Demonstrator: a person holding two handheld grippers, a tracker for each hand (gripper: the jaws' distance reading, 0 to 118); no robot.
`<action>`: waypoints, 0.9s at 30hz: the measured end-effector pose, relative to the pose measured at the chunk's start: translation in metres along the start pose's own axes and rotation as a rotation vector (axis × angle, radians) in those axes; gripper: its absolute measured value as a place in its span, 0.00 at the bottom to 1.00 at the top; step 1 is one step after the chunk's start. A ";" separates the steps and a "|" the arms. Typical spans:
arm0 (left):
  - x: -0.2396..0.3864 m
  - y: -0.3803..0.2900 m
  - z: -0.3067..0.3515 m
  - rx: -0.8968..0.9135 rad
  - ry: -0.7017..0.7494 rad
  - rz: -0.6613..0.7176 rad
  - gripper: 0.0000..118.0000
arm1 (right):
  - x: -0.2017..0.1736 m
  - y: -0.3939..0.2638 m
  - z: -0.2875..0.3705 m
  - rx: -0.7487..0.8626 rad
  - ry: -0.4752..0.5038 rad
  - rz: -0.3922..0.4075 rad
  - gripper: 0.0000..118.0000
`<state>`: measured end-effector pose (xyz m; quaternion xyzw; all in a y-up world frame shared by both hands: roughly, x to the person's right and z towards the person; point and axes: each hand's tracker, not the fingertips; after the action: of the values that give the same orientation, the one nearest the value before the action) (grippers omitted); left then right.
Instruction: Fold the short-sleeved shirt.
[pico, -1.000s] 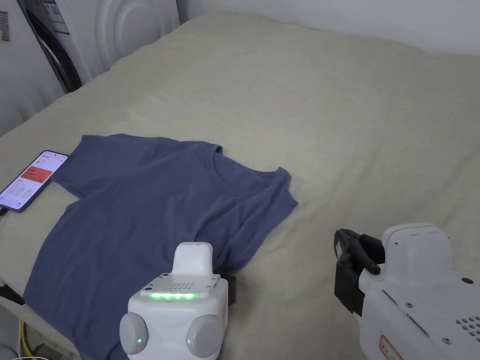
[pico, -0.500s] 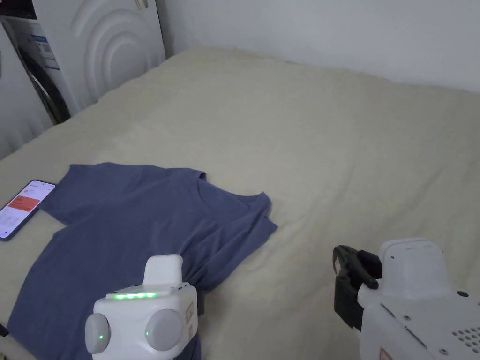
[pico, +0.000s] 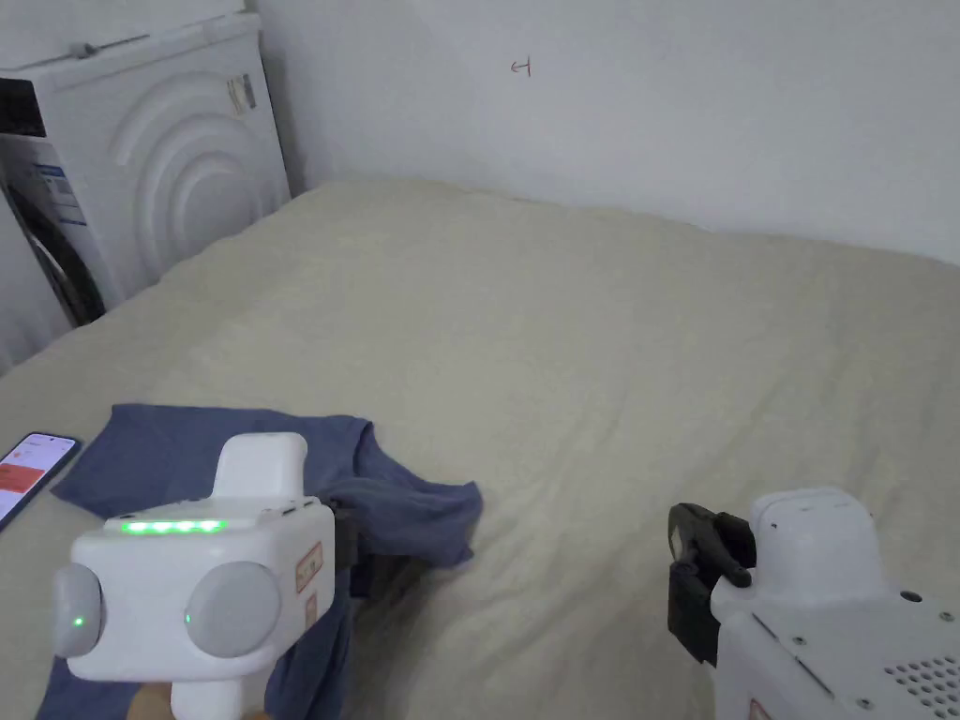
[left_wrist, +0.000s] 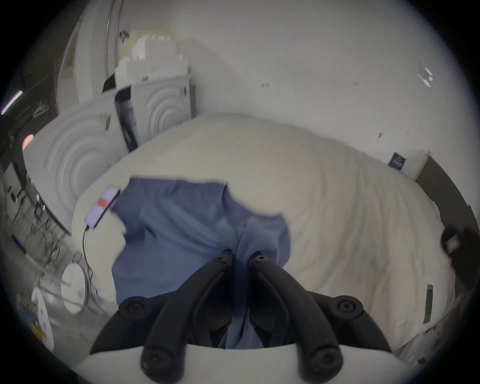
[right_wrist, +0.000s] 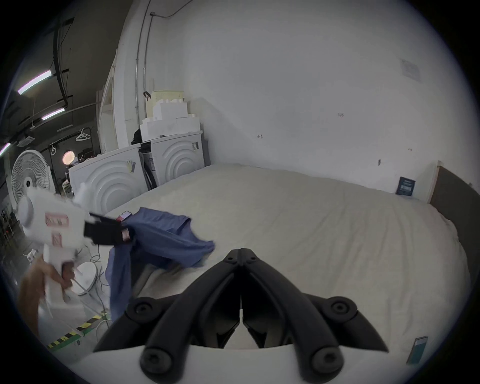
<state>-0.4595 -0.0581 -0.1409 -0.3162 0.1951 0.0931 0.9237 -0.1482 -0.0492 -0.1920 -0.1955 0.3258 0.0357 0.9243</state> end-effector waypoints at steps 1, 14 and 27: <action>0.009 0.012 0.008 0.023 -0.026 -0.033 0.08 | 0.004 0.001 0.006 0.006 -0.014 0.001 0.02; 0.196 0.099 0.103 0.259 -0.372 -0.321 0.08 | 0.086 0.008 0.106 0.107 -0.205 -0.060 0.02; 0.364 0.041 0.074 0.029 -0.767 -0.371 0.08 | 0.168 -0.027 0.182 0.102 -0.436 -0.173 0.02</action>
<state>-0.1198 0.0379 -0.2624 -0.2756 -0.2216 0.0335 0.9348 0.0958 -0.0148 -0.1572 -0.1632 0.1021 -0.0189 0.9811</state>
